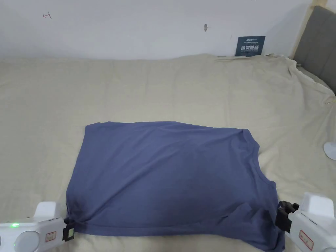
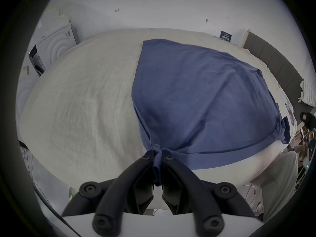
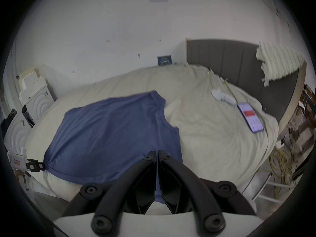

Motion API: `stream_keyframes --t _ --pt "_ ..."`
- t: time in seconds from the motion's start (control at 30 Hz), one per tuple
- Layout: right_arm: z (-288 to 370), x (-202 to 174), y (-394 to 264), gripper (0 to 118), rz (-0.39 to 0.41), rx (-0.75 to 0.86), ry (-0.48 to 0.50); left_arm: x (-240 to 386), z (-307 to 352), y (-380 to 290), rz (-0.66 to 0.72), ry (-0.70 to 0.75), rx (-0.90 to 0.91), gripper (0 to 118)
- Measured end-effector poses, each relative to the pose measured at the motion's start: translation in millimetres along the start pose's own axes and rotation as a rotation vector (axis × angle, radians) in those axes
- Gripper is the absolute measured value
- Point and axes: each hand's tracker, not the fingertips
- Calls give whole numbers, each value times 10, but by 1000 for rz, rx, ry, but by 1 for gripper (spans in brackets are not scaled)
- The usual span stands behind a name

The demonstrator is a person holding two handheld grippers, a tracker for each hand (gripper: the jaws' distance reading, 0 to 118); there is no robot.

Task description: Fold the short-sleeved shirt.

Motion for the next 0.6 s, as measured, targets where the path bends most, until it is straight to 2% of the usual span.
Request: stream_keyframes --t 0.03,0.07,0.1,0.13,0.17,0.37,0.47,0.53,0.57,0.6 --pt "-58 44 -34 28 -11 -40 -2 6 37 11 1 -3 13 5" --pt "-111 81 -84 51 -23 -65 -13 12 70 25 1 -6 19 4" --pt "-179 111 -135 82 -35 -93 -9 19 98 37 2 -8 26 4" --pt "-241 135 -178 97 -31 -130 -14 -3 109 45 2 -10 31 4" --pt "-309 155 -231 102 -25 -162 -17 0 128 55 1 -12 37 4" --pt "-553 146 -513 102 35 -294 -33 3 156 82 16 -18 49 4" --pt "-580 118 -586 99 41 -281 -40 -3 140 72 20 -16 48 4" --pt "-584 81 -585 79 67 -269 -40 -16 110 61 21 -15 44 4" --pt "-589 59 -580 64 81 -264 -40 -17 102 55 22 -14 42 4" --pt "-525 -12 -562 43 97 -261 -29 -18 94 51 24 -13 40 4"
